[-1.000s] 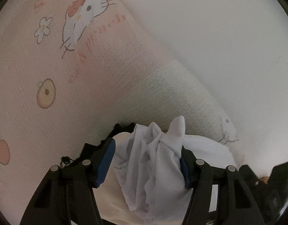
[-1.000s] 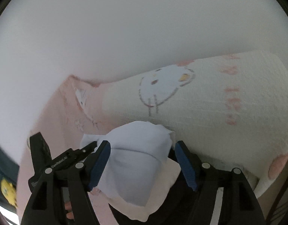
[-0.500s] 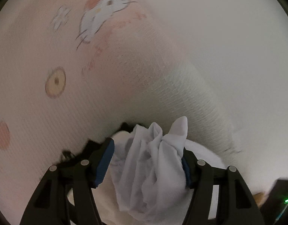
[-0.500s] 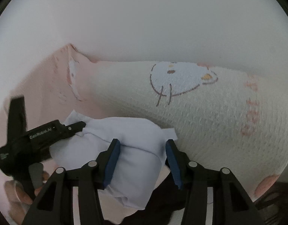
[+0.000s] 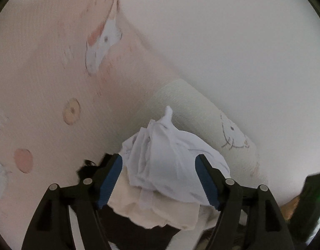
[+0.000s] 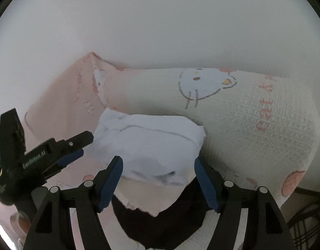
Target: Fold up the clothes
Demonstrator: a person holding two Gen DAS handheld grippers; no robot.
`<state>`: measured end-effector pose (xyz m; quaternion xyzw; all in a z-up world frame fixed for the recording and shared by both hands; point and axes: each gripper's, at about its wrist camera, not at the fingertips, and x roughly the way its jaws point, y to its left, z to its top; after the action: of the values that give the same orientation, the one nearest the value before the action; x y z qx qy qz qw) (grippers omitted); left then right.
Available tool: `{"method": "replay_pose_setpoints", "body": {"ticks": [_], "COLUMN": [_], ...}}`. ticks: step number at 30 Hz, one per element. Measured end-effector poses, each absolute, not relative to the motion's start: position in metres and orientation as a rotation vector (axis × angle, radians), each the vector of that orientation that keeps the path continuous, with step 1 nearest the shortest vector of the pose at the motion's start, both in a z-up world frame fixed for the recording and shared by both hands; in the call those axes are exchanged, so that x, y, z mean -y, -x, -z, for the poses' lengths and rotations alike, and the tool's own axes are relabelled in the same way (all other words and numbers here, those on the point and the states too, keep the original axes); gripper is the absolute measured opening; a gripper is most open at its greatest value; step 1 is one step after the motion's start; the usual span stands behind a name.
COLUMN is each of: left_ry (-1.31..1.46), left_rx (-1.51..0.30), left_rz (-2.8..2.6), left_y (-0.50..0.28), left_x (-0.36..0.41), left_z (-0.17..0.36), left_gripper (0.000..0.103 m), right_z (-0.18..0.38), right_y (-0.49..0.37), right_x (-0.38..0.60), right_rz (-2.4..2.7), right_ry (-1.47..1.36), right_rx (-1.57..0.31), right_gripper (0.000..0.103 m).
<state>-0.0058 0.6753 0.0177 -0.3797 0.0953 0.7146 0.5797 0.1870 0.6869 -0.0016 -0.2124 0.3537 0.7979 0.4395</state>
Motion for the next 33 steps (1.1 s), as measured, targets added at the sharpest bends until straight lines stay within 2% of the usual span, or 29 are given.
{"method": "replay_pose_setpoints", "body": {"ticks": [4, 7, 13, 16, 18, 28, 29, 32, 33], "left_ry": [0.646, 0.59, 0.596, 0.604, 0.602, 0.609, 0.608, 0.625, 0.638], "left_rx": [-0.318, -0.341, -0.267, -0.232, -0.248, -0.355, -0.367, -0.383, -0.376], "left_rz": [-1.764, -1.774, -1.797, -1.815, -1.849, -1.957, -1.964, -1.98, -1.98], "left_y": [-0.033, -0.05, -0.058, -0.058, -0.06, -0.083, -0.087, -0.094, -0.096], "left_x": [-0.633, -0.599, -0.538, -0.509, -0.492, -0.419, -0.413, -0.399, -0.396], "left_z": [-0.039, -0.053, -0.072, -0.078, -0.078, -0.07, -0.068, -0.064, -0.063], "left_gripper": [0.074, 0.074, 0.077, 0.083, 0.086, 0.086, 0.086, 0.086, 0.086], "right_z": [-0.017, -0.031, -0.057, -0.064, -0.067, -0.08, -0.08, -0.08, -0.08], "right_y": [-0.18, -0.183, -0.185, -0.188, -0.191, -0.216, -0.219, -0.225, -0.226], "right_x": [-0.657, -0.627, -0.577, -0.552, -0.539, -0.482, -0.479, -0.476, -0.476], "right_rz": [-1.994, -1.985, -1.942, -1.95, -1.953, -1.949, -1.949, -1.969, -1.971], "right_ry": [0.536, 0.513, 0.545, 0.563, 0.581, 0.645, 0.645, 0.649, 0.654], "right_rx": [-0.713, -0.642, -0.525, -0.485, -0.473, -0.423, -0.422, -0.437, -0.441], "right_gripper": [0.071, 0.078, 0.078, 0.079, 0.079, 0.079, 0.08, 0.092, 0.093]}}
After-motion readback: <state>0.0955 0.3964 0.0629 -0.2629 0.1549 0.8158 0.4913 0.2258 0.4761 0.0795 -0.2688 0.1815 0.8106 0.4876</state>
